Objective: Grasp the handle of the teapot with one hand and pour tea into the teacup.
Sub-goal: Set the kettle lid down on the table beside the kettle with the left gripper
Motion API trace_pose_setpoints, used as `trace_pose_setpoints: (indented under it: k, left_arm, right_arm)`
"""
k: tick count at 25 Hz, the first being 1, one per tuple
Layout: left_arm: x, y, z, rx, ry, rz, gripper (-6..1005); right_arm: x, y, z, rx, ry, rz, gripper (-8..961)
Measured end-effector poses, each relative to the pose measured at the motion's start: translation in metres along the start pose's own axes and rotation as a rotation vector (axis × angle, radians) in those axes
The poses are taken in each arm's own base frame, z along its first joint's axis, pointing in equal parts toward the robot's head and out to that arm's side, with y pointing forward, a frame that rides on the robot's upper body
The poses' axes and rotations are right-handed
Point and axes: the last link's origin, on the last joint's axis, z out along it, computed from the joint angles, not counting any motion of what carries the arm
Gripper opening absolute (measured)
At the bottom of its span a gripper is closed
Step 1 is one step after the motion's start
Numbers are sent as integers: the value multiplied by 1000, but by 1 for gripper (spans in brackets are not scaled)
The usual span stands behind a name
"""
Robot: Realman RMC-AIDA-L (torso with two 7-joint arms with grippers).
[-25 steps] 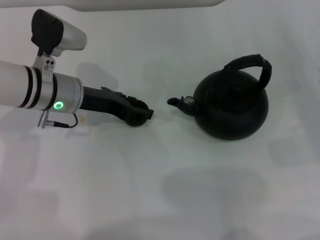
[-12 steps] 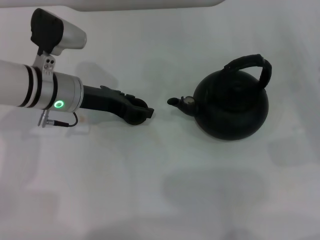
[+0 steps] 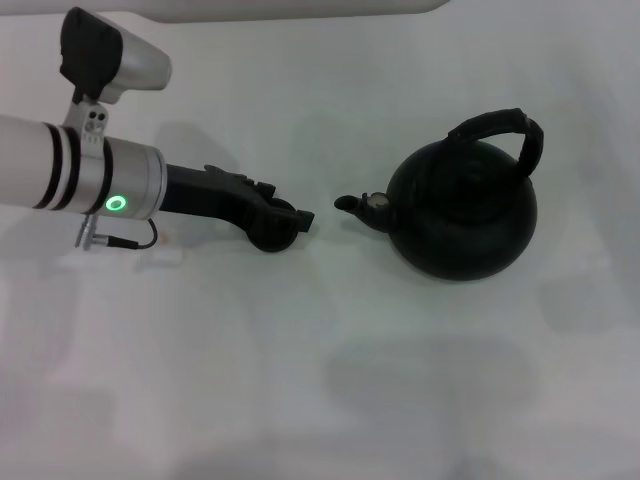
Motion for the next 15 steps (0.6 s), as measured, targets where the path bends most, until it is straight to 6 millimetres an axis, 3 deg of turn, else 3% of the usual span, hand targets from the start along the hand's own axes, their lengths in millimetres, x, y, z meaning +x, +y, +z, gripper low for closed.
trace_pose_setpoints:
  k: [8, 15]
  left_arm:
    - [-3, -4, -23, 57, 69, 17, 785]
    - [-13, -7, -66, 165, 220, 79, 786]
  right_arm:
    - [1, -1, -4, 4, 4, 1, 774]
    - [-1, -2, -12, -10, -10, -15, 773]
